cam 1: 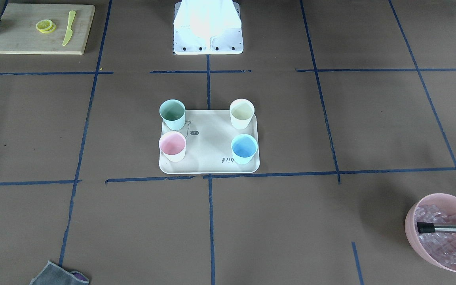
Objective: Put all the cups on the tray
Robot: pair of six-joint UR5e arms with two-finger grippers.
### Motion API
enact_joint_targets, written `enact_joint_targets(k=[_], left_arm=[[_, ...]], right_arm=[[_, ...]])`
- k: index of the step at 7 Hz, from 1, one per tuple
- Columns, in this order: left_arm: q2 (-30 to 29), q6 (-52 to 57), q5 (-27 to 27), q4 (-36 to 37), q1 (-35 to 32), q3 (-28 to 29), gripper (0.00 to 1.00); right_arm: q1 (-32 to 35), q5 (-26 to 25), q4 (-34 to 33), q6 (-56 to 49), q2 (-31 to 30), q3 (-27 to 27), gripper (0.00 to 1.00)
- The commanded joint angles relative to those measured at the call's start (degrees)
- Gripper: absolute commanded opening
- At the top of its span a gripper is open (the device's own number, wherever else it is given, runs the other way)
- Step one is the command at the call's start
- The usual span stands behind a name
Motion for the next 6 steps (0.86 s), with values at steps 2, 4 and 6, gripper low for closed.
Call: enact_joint_targets(k=[2, 4, 6], left_arm=[[0.0, 0.0, 0.0, 0.0, 0.0, 0.1, 1.00], [0.0, 0.0, 0.0, 0.0, 0.0, 0.1, 1.00], [-0.1, -0.1, -0.1, 0.0, 0.0, 0.1, 1.00]], right_arm=[[0.0, 0.0, 0.0, -0.1, -0.4, 0.0, 1.00], [0.0, 0.4, 0.1, -0.1, -0.4, 0.0, 1.00], [0.0, 0.5, 0.1, -0.1, -0.4, 0.0, 1.00]])
